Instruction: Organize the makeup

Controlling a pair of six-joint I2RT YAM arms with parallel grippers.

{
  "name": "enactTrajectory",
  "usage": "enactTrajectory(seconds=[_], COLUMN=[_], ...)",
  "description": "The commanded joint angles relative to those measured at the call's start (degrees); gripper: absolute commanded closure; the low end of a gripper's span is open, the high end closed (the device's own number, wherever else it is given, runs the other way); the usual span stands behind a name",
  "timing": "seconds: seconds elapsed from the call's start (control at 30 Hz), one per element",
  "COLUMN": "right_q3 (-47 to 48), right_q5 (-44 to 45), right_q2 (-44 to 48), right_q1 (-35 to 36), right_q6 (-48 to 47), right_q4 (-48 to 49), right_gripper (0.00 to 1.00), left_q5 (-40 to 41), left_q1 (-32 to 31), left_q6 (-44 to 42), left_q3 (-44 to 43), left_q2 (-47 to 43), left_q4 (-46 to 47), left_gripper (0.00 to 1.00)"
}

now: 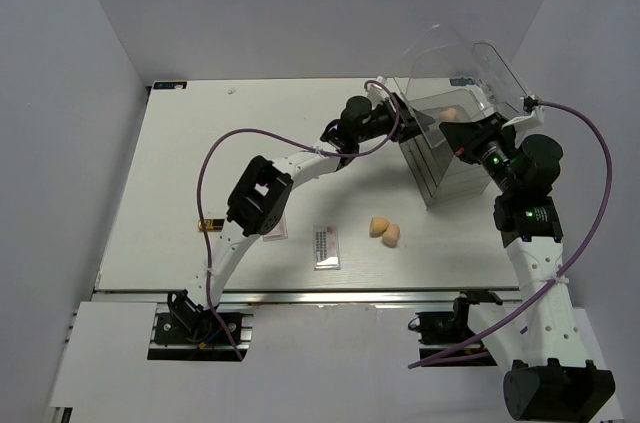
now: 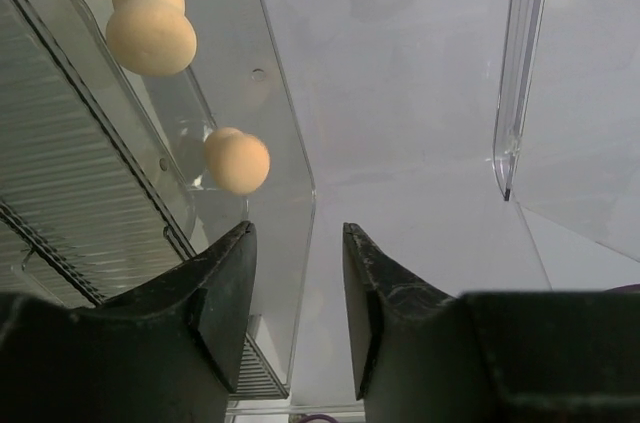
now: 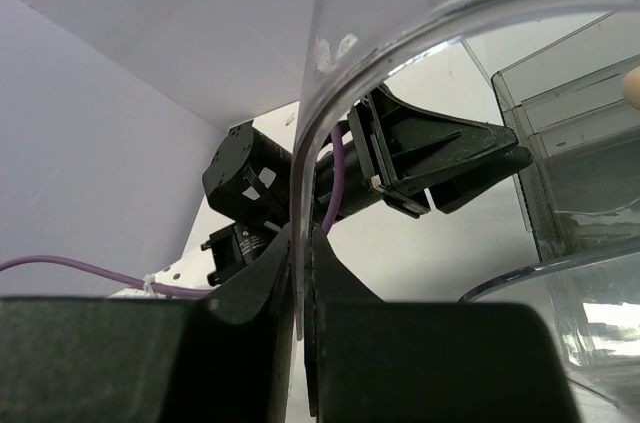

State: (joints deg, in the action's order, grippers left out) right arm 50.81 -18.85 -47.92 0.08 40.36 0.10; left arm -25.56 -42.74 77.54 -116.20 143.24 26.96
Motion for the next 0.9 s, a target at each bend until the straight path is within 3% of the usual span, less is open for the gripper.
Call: enactTrajectory(seconds=[0.0,0.1,0.2,0.33,0.47,0.53,0.67,0.8,0.87], right_q3=[1.3,1.5,1.8,1.8,1.8,1.8,1.9,2.1,1.9], right_q5=[0.9,0.8,0.6,0.4,0.2,0.1,0.0,0.0,0.0], right_q2=[2.5,2.6,2.6,2.7,2.6,2.5,2.1,1.8,1.8], right_q1=[-0.2,-0.2,-0.2,-0.2,-0.2,-0.2,-0.2,-0.2,-0.2], right_q6=[-1.4,-1.6,-1.9,-1.9,-2.3,-2.4,-3.0,-3.4,-3.6], right_q4=[7.5,7.5,7.3,7.1,6.9,6.8,6.6,6.1,6.0], right_gripper=[1.0,1.0,1.0,1.0,1.0,1.0,1.0,1.0,1.0], left_q5=[1.0,1.1,1.6,1.2,0.3,-0.1,-0.5,-0.6,-0.7], left_q1=[-0.2,0.4,0.9,2.6,4.2,4.7,4.6,4.4,4.0], left_q6=[-0.2,1.3,1.0,-1.9,-5.9,-9.4,-24.1,-34.9,-40.2], left_q3=[-0.4,4.5,9.8,18.8,33.6,37.9,42.0,41.1,40.7], left_q2=[-1.5,-4.4,-9.5,-17.0,-27.9,-31.5,-36.8,-37.0,-35.9], left_q4=[0.5,4.5,6.4,6.0,5.2,1.4,-14.5,-35.4,-40.1], left_gripper=[0.51,0.65,0.72,0.77,0.78,0.75,0.56,0.49,0.47])
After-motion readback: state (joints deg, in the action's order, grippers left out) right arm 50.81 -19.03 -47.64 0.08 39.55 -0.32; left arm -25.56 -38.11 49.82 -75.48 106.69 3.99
